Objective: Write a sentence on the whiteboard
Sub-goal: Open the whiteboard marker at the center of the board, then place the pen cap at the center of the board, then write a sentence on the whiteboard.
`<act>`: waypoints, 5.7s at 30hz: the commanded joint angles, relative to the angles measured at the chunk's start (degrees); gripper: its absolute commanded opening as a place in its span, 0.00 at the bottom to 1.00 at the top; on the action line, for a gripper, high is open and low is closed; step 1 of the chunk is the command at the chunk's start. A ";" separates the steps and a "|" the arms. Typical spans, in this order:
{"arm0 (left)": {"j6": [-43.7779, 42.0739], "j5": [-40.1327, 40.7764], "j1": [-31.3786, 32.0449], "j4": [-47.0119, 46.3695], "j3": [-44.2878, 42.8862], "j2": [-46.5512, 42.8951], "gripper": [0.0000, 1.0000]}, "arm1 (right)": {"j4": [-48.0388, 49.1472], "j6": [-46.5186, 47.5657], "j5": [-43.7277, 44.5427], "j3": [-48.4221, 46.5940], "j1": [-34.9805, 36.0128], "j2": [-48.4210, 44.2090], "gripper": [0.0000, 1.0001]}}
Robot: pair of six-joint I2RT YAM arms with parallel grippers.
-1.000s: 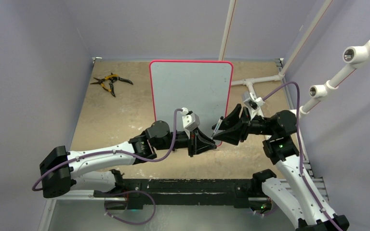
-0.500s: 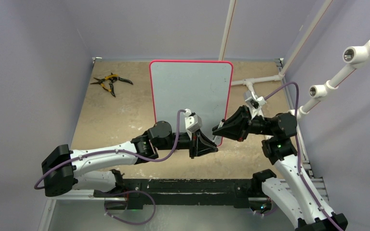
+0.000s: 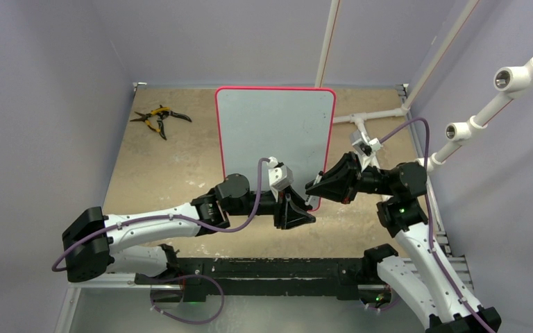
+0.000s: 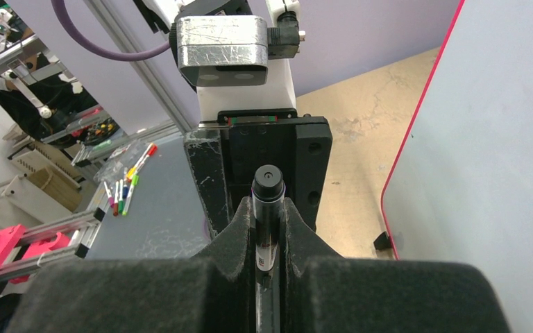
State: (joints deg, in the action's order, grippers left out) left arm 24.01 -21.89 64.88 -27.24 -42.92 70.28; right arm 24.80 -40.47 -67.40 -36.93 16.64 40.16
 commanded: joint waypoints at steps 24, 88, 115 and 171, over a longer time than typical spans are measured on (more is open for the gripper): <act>-4.12 -7.77 -0.13 -3.97 8.39 0.77 0.00 | -1.04 -1.51 14.52 -6.20 -0.02 -4.70 0.00; -2.16 17.06 5.00 12.47 6.76 -5.98 0.61 | -19.91 21.40 25.73 -5.39 0.05 -3.97 0.00; -6.59 15.30 -3.81 27.13 -15.35 -4.39 0.67 | -2.34 10.45 21.33 0.24 4.96 -1.11 0.00; -29.77 -10.69 -6.52 48.39 -14.37 -0.03 0.00 | -54.90 32.93 9.38 -19.14 7.67 12.62 0.53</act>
State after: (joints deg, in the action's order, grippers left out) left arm -3.25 -30.04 58.52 20.71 -54.98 69.78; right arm -24.71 -9.72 -55.72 -54.02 23.22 53.06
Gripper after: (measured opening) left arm 0.107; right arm 0.526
